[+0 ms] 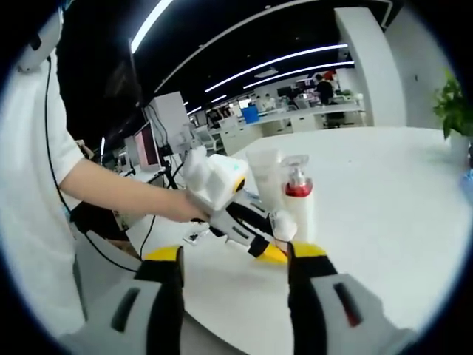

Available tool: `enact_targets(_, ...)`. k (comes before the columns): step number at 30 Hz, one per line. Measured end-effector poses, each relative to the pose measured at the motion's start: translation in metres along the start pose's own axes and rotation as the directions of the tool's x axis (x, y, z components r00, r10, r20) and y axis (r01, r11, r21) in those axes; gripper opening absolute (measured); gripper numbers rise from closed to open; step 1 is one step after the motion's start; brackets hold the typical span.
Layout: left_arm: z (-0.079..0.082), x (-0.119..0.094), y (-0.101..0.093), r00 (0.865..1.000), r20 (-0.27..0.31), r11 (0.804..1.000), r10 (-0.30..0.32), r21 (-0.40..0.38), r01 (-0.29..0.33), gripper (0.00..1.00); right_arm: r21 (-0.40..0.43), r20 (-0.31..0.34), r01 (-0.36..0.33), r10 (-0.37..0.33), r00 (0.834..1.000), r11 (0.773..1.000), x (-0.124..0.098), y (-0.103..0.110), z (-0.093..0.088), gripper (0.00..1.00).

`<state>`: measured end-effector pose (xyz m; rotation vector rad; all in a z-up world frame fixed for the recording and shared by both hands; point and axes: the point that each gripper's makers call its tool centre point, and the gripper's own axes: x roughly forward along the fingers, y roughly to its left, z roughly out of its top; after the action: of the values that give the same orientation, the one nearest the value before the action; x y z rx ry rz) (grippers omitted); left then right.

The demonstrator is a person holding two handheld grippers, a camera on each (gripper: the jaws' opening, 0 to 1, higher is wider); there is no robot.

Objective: Arrange the skincare products in the storage area until every visible bottle or jar stands upright without overlapping.

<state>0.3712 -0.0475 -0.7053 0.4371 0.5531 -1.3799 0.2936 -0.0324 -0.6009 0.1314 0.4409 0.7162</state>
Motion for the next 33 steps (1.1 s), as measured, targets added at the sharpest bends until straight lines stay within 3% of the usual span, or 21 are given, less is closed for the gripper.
enact_targets(21,-0.008,-0.011,-0.004,0.999,-0.033,1.000,-0.007,-0.011,0.007,0.29,-0.021,-0.003,0.003,-0.003,1.000,1.000,0.000,0.002,0.001,0.58)
enact_targets(33,-0.015,-0.051,-0.008,0.998,-0.043,0.996,0.047,-0.073,-0.050,0.43,-0.036,-0.034,-0.028,0.026,0.999,0.999,0.003,0.016,-0.005,0.64)
